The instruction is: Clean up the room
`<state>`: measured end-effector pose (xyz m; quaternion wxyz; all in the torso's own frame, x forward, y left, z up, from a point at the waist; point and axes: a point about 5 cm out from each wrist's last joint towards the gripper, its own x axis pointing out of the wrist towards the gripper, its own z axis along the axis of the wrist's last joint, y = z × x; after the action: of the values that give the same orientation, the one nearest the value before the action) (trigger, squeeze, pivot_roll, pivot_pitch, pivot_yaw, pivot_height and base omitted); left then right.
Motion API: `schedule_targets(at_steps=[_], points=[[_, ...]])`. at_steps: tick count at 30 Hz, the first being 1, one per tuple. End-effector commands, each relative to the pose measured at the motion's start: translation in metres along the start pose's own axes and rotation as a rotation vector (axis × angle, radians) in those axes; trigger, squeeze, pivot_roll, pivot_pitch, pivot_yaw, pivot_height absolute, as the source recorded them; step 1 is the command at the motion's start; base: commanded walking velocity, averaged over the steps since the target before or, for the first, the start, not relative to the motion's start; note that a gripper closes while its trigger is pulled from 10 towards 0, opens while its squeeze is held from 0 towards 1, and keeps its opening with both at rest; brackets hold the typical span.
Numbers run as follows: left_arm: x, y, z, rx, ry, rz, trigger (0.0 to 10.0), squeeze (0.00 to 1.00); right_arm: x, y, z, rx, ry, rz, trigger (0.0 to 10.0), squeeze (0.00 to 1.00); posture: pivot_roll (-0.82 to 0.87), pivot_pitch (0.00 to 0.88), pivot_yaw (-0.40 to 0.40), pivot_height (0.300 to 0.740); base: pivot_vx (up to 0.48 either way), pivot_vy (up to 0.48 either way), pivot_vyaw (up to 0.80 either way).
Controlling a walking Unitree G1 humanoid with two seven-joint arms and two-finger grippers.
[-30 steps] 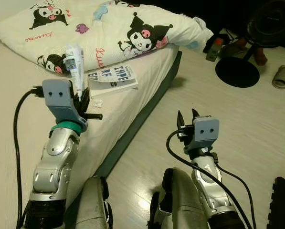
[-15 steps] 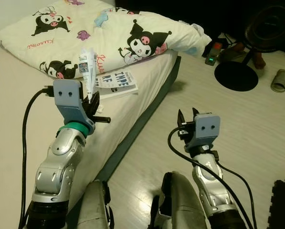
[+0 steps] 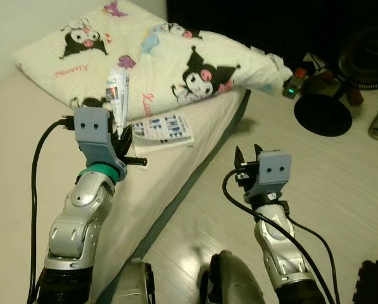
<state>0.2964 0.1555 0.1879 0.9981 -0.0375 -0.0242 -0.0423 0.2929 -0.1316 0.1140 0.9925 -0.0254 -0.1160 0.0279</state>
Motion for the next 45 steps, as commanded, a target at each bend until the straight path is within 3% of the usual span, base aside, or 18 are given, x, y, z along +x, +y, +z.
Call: schedule_targets(at_steps=[1, 28, 45], points=[[-0.0012, 0.0027, -0.0066, 0.003, 0.035, 0.012, 10.0, 0.0, -0.0042, -0.0014, -0.004, 0.003, 0.025, -0.009, 10.0, 0.0, -0.05, 0.062, 0.016, 0.702, 0.0, 0.0, 0.0], [0.0001, 0.0049, -0.0102, 0.024, 0.045, 0.04, 10.0, 0.0, -0.005, 0.0038, -0.0068, 0.016, 0.045, -0.007, 10.0, 0.0, -0.04, 0.068, 0.014, 0.707, 0.0, 0.0, 0.0], [-0.0006, 0.0055, -0.0106, 0.033, 0.046, 0.048, 10.0, 0.0, -0.0059, 0.0051, -0.0078, 0.017, 0.05, -0.003, 10.0, 0.0, -0.03, 0.071, 0.013, 0.707, -0.278, 0.0, 0.0]])
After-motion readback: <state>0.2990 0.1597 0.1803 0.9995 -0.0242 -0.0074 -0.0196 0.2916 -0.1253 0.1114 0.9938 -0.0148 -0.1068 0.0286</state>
